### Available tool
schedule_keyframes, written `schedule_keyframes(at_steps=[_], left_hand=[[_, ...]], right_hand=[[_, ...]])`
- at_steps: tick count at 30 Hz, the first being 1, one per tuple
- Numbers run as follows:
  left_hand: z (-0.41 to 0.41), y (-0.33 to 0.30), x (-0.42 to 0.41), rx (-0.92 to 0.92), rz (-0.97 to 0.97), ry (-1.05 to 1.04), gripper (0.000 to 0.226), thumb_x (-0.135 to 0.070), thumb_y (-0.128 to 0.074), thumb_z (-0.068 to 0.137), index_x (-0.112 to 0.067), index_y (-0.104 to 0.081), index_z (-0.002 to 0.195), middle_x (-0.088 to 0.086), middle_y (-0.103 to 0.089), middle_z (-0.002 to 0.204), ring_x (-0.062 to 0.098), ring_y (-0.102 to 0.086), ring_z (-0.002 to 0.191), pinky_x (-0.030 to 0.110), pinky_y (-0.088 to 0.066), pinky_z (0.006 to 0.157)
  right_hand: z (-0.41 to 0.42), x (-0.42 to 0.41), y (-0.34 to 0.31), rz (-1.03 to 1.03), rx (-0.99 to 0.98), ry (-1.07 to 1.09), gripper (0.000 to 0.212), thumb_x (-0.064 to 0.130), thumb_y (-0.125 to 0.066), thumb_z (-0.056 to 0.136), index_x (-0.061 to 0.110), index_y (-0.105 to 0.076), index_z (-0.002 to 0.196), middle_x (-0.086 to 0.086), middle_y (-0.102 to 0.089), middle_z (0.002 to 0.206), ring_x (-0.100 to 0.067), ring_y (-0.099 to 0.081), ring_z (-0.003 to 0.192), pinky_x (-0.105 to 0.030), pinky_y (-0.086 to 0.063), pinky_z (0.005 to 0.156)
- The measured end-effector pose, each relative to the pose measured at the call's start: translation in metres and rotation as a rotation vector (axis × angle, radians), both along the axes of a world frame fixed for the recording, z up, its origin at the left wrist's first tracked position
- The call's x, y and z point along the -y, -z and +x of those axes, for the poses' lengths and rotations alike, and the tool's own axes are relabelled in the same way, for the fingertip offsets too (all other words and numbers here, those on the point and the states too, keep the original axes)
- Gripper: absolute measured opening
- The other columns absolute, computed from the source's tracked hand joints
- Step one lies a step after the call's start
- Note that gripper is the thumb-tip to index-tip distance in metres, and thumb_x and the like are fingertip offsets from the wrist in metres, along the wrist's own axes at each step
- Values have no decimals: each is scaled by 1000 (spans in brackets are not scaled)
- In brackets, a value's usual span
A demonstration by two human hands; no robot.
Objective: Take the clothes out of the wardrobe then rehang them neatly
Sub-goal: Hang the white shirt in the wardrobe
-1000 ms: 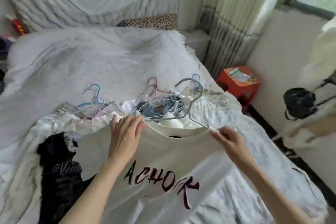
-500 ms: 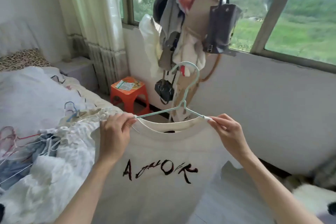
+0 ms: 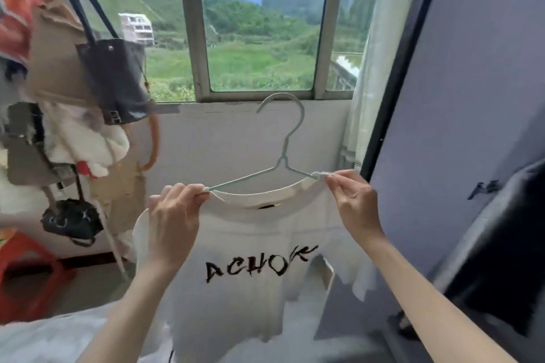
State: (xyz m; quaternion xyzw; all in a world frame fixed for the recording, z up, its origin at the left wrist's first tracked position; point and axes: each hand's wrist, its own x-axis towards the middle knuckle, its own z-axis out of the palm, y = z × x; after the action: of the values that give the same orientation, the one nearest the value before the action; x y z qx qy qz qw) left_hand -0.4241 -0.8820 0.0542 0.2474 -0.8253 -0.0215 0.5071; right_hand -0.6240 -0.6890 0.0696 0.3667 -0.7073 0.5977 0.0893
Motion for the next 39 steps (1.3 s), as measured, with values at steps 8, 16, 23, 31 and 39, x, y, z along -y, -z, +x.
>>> schedule_keyframes(at_steps=[8,16,23,31,39], left_hand=[[-88,-4,-33,-6,85,397,31,-32,-41,89,-18,-67,81,-4,-61,73,13,-45,75,24,-21,70],[-144,-2,-110,-49,225,728,27,-30,-47,89,-14,-67,81,-9,-58,75,9,-44,75,21,-24,76],[-170,-8,-170,39,259,850,17,-21,-54,91,-13,-67,82,-10,-55,78,4,-40,76,31,-28,74],[-219,43,-223,292,288,966,17,-21,-53,91,-14,-69,92,-8,-49,80,21,-44,77,37,-37,74],[-241,71,-306,654,146,1207,35,-28,-47,96,-15,-55,128,5,-58,124,32,-51,117,42,-42,95]], right_hand=[[-5,-93,-10,-27,-69,336,15,17,-60,89,14,-73,96,13,-64,95,5,-57,90,-7,-41,80],[13,-196,21,172,-136,662,54,56,-42,88,14,-70,106,19,-59,109,0,-51,105,-21,-40,95],[14,-270,7,424,-188,859,58,63,-36,86,15,-67,94,11,-58,77,-16,-57,73,-26,-37,74],[44,-329,20,366,81,865,37,33,-66,83,10,-53,58,-2,-49,62,-18,-47,59,-30,-36,57],[87,-381,42,365,322,1109,36,34,-62,85,18,-48,55,8,-44,54,-6,-41,53,-25,-32,55]])
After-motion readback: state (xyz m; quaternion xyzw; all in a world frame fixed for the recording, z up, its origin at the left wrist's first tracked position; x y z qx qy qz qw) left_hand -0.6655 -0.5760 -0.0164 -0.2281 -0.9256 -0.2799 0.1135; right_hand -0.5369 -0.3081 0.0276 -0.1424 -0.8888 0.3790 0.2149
